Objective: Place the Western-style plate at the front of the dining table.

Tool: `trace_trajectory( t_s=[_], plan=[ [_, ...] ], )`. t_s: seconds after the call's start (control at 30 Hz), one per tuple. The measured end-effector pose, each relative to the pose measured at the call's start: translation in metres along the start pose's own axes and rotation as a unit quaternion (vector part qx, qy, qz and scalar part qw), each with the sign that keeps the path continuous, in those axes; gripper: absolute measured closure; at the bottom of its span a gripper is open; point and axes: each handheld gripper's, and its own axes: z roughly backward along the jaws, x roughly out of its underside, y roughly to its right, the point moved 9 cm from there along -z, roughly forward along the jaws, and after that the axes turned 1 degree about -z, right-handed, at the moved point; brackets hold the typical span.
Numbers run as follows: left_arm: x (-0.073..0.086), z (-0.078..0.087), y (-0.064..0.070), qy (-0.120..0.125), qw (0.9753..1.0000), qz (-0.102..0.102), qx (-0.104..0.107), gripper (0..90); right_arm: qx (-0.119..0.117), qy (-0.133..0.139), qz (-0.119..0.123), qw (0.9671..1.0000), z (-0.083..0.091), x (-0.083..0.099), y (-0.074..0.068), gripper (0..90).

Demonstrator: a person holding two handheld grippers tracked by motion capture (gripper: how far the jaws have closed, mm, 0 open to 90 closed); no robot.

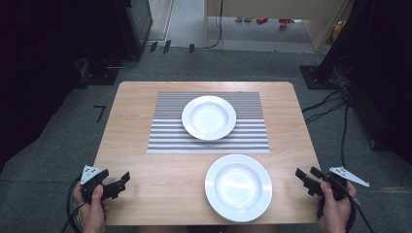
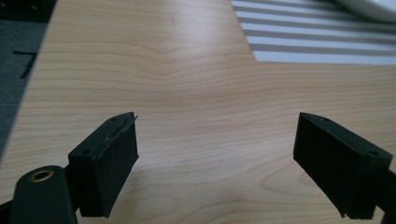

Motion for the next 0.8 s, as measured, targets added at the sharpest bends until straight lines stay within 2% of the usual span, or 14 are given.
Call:
trace_trajectory(
  t_s=[0.13,0.27,0.33,0.5,0.6,0.8],
  plan=[
    [0.007,0.002,-0.011,-0.011,0.9998,-0.006,-0.018,13.8,0.027,-0.004,0.012,0.9996,0.007,0.005,0.012,25.4],
    [0.013,0.003,-0.018,-0.023,0.9988,-0.022,-0.037,13.8,0.061,-0.016,0.034,0.9975,0.01,0.009,0.02,25.4],
    [0.016,0.004,-0.02,-0.028,0.9985,-0.025,-0.04,13.8,0.073,-0.023,0.039,0.9963,0.009,0.011,0.023,25.5],
    [0.021,0.0,-0.024,-0.042,0.9976,-0.032,-0.044,13.8,0.089,-0.039,0.057,0.9936,0.005,0.014,0.024,25.5],
    [0.022,-0.002,-0.024,-0.046,0.9973,-0.037,-0.044,13.8,0.098,-0.051,0.057,0.9922,0.004,0.018,0.025,25.4],
    [0.023,-0.003,-0.023,-0.046,0.9965,-0.05,-0.05,13.7,0.11,-0.056,0.072,0.9896,0.002,0.018,0.026,24.9]
  ],
)
